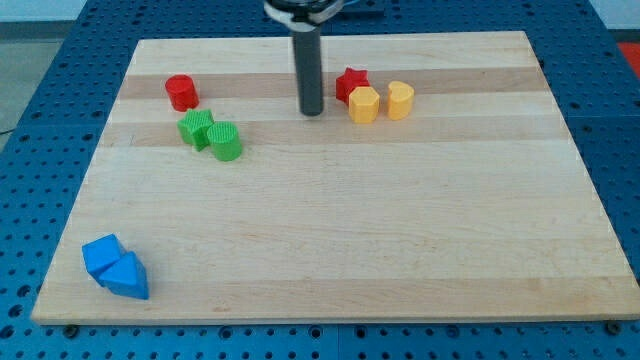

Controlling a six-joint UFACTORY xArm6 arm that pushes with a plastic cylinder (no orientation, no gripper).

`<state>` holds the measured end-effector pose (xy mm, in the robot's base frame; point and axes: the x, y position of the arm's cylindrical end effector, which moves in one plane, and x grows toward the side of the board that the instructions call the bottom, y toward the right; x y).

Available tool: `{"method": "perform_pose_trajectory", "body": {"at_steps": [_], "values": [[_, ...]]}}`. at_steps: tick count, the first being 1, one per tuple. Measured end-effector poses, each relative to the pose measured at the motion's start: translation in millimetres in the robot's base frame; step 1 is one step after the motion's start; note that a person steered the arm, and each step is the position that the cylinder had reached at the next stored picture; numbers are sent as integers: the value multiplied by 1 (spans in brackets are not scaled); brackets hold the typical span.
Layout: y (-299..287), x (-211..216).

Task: Move the red star to the top right

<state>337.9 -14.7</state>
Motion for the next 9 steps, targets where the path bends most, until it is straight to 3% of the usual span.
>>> {"method": "perform_pose_trajectory", "body": {"at_steps": [1, 3, 6, 8, 9], "values": [[45, -35], [121, -56], [145, -39], [177, -82], [176, -74]]}}
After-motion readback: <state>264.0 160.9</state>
